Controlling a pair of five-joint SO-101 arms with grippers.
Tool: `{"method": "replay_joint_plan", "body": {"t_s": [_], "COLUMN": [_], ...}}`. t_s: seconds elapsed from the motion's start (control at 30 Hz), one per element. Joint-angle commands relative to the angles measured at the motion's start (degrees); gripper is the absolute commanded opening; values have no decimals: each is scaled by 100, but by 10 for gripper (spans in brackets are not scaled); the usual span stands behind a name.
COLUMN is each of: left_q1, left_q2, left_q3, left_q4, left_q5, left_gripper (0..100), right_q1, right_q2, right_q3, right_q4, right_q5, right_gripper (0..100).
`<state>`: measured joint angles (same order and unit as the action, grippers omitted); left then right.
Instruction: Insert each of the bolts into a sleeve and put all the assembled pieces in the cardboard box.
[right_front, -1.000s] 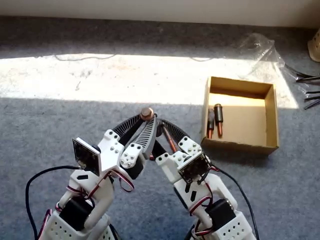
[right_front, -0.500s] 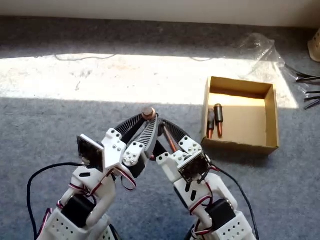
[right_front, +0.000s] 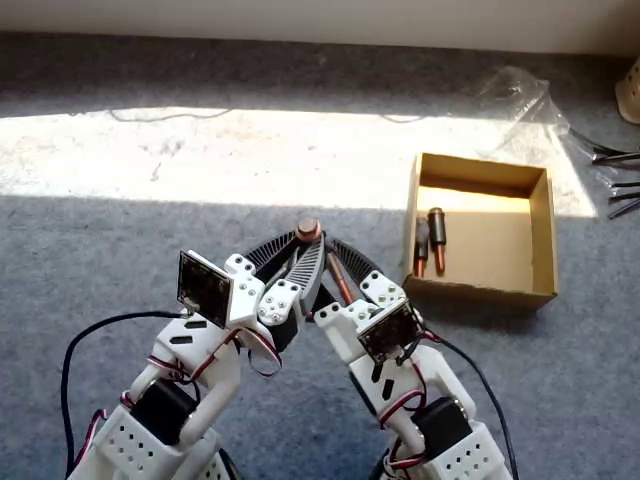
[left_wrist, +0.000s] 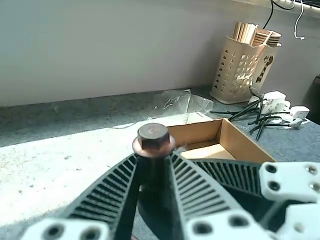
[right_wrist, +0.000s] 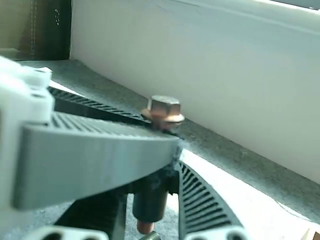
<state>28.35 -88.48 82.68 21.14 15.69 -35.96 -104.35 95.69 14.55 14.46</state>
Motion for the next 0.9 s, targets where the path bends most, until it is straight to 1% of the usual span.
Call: {"method": "replay_joint_plan", "body": {"t_s": [0.0, 0.07, 0.13, 0.43, 0.57, 0.87], "left_q1": [-136, -136, -136, -136, -119, -101], "left_q2": [101, 101, 101, 101, 101, 101], "left_q3": [-233, -215, -215, -215, -233, -268], "left_q4": [-88, -79, -70, -70, -70, -62], "left_q5": [141, 141, 141, 123, 141, 114], "left_gripper": [27, 69, 88, 94, 150, 158], "right_q1": [84, 84, 84, 84, 84, 84], "right_q2": [-92, -92, -92, -92, -92, -92], "right_q3": [233, 233, 233, 224, 215, 215], "right_q4": [-13, -13, -13, -13, -13, -13], "right_q5": [-26, -26, -26, -26, -26, -26], "right_gripper": [5, 5, 5, 5, 5, 5]}}
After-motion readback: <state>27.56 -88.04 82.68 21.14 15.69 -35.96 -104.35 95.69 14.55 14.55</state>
